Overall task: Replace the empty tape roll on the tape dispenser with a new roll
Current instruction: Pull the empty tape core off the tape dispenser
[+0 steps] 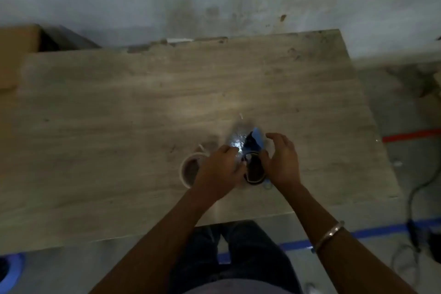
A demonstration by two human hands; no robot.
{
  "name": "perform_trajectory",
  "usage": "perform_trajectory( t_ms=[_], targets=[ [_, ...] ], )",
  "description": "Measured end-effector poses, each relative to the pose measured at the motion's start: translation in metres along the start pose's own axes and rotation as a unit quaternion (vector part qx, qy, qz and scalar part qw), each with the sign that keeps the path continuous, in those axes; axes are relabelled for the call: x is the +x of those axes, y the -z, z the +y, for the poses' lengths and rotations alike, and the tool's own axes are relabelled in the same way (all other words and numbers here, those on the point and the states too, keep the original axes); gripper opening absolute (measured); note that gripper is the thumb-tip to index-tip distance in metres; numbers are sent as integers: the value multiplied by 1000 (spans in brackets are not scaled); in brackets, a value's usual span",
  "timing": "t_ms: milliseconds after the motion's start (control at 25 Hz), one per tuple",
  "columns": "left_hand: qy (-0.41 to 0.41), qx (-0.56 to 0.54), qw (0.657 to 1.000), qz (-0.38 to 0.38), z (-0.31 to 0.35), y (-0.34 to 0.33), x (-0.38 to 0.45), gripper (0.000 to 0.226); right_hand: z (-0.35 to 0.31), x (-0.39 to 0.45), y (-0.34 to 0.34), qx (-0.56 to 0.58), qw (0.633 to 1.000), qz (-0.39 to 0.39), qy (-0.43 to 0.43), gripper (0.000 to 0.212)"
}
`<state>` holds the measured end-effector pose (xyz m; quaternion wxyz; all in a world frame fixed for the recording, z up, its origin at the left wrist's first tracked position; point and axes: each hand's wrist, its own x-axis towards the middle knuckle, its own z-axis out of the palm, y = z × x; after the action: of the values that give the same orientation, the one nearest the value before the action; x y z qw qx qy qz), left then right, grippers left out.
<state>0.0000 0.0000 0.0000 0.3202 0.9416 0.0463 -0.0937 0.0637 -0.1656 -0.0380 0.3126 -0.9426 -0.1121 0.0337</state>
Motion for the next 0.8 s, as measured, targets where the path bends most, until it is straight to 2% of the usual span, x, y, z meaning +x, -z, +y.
perform_trajectory(
  t_ms=[80, 160, 320, 480, 680, 800],
  targets=[
    [24, -52, 998, -12, -3, -26, 8, 30, 12, -8, -13, 37, 994, 1, -105, 39],
    [33, -51, 998, -19, -5, -43, 13, 30, 19, -21, -25, 86, 986, 1, -143, 41],
    [23, -41, 998, 38, -12, -66, 23, 25, 25, -19, -35, 173, 980, 21, -102, 26],
    [41, -37, 993, 108, -9, -77, 22, 38, 28, -14, -36, 177, 981, 34, -67, 22],
    [75, -80, 971, 213, -6, -89, 7, 21, 32, -16, -41, 235, 969, 52, -63, 22],
    [68, -100, 965, 231, -6, -99, 1, 24, 38, -20, -45, 303, 949, 45, -75, 25]
  ],
)
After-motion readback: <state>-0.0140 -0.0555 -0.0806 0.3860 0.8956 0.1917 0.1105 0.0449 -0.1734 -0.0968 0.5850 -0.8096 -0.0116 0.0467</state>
